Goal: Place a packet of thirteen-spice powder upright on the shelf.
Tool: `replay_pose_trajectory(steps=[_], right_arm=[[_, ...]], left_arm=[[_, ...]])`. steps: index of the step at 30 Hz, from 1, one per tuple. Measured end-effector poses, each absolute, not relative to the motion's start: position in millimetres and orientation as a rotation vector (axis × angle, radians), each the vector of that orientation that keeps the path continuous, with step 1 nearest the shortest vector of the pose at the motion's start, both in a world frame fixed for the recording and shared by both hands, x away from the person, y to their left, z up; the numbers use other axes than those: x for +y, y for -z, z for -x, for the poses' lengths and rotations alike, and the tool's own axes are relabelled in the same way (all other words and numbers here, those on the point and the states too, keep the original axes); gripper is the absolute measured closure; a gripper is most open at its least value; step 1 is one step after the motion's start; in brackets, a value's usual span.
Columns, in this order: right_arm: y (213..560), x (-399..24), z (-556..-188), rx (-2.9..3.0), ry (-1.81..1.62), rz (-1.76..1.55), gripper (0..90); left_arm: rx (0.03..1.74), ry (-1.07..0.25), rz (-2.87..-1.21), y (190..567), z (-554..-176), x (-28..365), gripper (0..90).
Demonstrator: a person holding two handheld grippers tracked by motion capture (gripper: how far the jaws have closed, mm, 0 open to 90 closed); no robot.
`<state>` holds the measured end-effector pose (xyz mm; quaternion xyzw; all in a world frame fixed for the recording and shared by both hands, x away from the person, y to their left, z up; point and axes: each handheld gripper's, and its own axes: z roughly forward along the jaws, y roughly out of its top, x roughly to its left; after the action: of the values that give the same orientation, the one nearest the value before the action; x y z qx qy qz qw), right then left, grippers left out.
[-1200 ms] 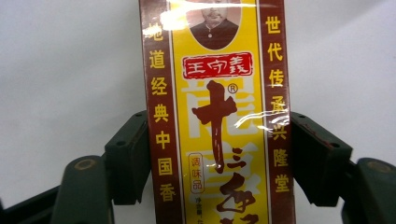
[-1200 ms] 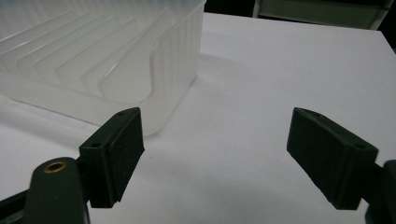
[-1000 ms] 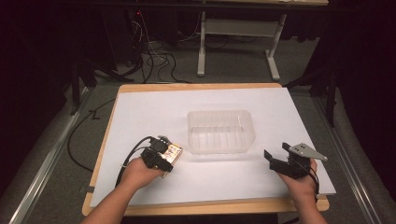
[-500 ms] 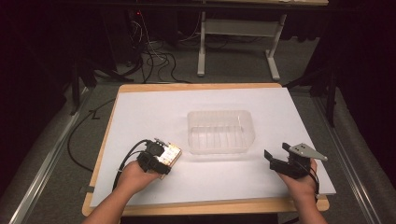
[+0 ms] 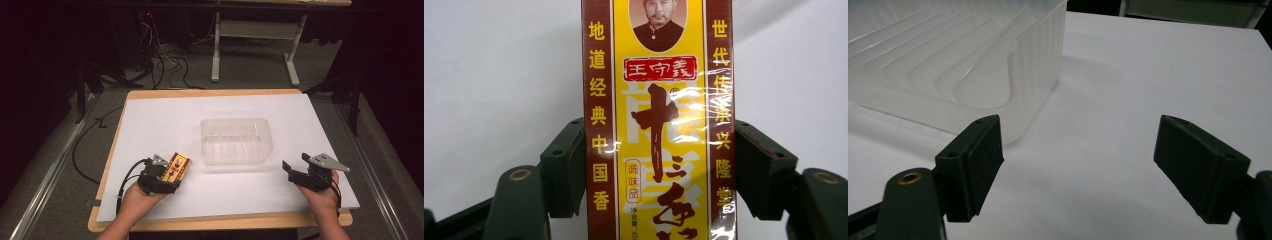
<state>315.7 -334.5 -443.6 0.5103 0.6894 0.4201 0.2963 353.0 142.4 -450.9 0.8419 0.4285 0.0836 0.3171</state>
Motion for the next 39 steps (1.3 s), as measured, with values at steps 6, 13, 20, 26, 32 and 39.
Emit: replay_pose_trajectory(steps=[6,13,20,26,32,39], right_arm=[[445,-334,-317,1.838,-1.118,-1.354,20.0],[445,-334,-317,1.838,-1.121,-1.353,19.9],[445,-333,-316,1.835,-1.128,-1.357,19.9],[438,-328,-313,1.821,-1.159,-1.344,19.9],[426,-305,-304,1.849,-1.247,-1.271,19.8],[416,-267,-295,1.923,-1.347,-1.166,21.3]], left_arm=[[1.072,-0.302,-2.108,449,-341,147,32.5],[1.027,-0.373,-1.955,443,-329,158,32.4],[0.994,-0.396,-1.911,439,-326,160,32.5],[0.966,-0.398,-1.903,438,-322,155,32.5],[0.930,-0.367,-1.920,439,-319,143,32.5],[0.891,-0.364,-1.923,438,-315,127,32.5]])
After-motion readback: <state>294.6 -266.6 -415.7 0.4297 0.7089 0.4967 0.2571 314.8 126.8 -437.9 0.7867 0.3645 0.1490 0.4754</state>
